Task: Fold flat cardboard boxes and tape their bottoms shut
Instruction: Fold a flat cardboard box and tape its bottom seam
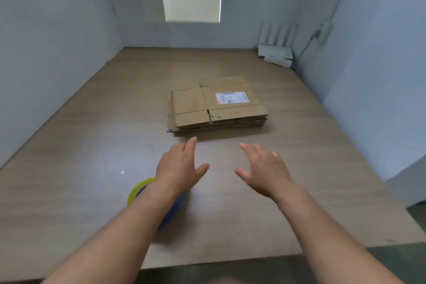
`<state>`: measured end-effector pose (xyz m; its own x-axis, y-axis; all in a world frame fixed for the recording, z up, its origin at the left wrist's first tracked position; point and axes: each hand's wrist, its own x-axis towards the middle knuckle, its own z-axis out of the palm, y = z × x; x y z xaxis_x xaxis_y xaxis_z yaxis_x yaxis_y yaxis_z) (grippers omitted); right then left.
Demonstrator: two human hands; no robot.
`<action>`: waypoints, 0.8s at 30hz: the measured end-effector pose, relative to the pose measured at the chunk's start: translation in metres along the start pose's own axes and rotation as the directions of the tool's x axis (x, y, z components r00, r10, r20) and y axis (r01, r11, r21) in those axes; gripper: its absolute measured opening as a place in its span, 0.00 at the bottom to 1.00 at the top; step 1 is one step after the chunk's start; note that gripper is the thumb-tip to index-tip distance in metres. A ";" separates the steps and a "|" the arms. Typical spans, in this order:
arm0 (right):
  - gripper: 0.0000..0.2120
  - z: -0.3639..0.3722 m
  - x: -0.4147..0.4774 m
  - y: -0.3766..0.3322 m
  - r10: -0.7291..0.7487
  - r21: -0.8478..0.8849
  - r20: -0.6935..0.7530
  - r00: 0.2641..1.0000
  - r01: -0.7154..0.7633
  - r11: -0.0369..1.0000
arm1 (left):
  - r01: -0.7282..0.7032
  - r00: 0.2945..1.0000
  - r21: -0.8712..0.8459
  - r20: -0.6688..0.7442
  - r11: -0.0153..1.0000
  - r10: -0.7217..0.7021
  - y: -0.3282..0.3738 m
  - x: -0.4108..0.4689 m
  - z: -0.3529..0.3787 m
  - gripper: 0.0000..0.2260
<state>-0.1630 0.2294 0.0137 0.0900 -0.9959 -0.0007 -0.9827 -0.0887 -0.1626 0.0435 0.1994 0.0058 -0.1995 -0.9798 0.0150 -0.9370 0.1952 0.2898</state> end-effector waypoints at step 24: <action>0.42 0.064 0.230 0.145 0.324 -0.023 0.148 0.935 -0.324 0.946 | 0.378 0.920 0.061 0.083 0.924 -0.382 -0.045 0.213 0.075 0.44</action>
<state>-0.2741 -0.0117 -0.0731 -0.2100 -0.9572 -0.1990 -0.9623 0.2384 -0.1313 0.0218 -0.0151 -0.0759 0.1505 -0.9728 -0.1763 -0.9584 -0.1873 0.2155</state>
